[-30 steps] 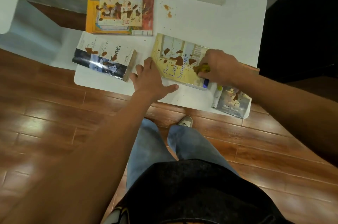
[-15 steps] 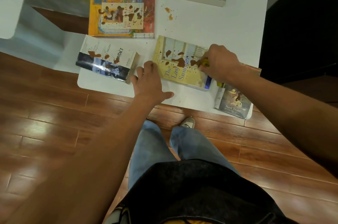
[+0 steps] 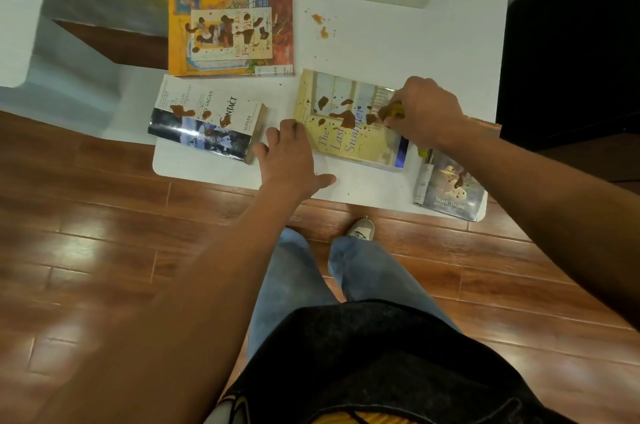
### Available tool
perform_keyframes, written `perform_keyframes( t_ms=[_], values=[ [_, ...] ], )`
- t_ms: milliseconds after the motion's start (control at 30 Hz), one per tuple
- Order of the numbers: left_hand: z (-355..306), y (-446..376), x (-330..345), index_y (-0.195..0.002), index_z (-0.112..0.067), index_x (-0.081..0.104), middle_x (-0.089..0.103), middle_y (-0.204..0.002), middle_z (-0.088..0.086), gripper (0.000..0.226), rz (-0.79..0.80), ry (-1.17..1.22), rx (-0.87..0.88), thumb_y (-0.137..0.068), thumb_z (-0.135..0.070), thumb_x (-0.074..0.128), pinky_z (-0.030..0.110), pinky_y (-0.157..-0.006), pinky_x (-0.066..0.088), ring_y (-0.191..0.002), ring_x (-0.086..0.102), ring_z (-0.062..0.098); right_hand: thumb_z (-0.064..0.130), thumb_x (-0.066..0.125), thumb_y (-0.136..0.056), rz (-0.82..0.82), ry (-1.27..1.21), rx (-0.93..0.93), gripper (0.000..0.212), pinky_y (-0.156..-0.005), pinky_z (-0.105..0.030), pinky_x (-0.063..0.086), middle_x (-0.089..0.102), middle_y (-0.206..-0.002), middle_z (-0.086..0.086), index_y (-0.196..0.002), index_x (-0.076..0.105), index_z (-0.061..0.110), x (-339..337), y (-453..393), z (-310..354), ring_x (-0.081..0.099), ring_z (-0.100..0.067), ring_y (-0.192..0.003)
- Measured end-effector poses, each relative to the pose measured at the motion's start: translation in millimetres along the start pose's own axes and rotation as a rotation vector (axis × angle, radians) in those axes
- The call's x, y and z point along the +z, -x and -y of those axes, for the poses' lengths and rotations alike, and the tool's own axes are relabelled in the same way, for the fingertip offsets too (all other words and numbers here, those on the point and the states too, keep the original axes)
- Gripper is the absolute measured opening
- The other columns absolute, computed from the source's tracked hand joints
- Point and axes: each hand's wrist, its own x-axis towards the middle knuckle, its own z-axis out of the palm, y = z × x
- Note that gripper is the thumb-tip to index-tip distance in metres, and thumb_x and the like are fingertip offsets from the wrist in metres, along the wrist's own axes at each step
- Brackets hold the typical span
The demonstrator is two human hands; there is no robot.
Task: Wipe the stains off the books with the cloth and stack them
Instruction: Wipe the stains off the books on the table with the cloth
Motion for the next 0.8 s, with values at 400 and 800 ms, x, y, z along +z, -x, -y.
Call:
perform_keyframes(
  t_ms=[400,800],
  values=[
    [3.6,1.8,6.5,-0.151,-0.018,0.028,0.023,-0.155,0.002,0.099,-0.024,0.160,-0.030,-0.075,-0.056,0.080,0.049,-0.113,0.023,-0.141,0.024,0.030,0.033,0.068,-0.091,0.026,0.063,-0.089,0.023,-0.066,-0.037,0.046,0.055,-0.104,-0.006,-0.105,0.073,0.015,4.6,0.4,9.7,0.053,-0.025,-0.095],
    [6.1,4.4,8.6,-0.155,-0.019,0.017,0.022,-0.156,0.002,0.108,-0.001,0.131,-0.005,-0.075,-0.052,0.081,0.049,-0.109,0.027,-0.138,0.028,0.031,0.033,0.070,-0.090,0.088,-0.041,-0.125,0.025,-0.074,-0.037,0.048,0.054,-0.104,0.002,-0.113,0.074,0.023,4.0,5.3,11.2,0.052,-0.021,-0.097]
  ],
)
